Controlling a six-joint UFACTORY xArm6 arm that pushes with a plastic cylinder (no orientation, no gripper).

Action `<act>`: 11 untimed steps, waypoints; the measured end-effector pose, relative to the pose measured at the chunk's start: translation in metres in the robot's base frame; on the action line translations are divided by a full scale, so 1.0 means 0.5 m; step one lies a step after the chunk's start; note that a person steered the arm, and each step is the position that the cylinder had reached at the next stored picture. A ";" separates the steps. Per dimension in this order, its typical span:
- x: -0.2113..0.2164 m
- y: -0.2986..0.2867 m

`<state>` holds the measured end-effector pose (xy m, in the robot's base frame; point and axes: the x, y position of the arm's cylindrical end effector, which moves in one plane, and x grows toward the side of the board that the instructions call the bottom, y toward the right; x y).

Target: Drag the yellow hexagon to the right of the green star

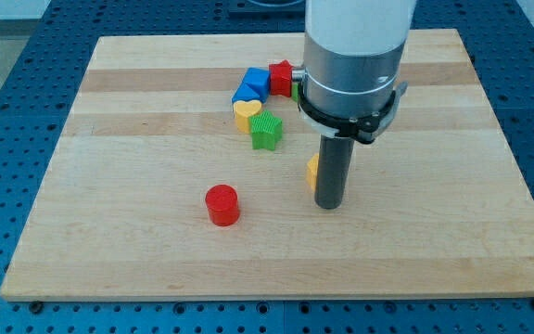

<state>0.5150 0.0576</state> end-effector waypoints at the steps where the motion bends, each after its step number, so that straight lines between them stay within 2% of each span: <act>1: -0.023 0.000; 4: -0.111 -0.003; 7: -0.123 0.013; 9: -0.142 0.078; 11: -0.171 0.066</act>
<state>0.4293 0.0907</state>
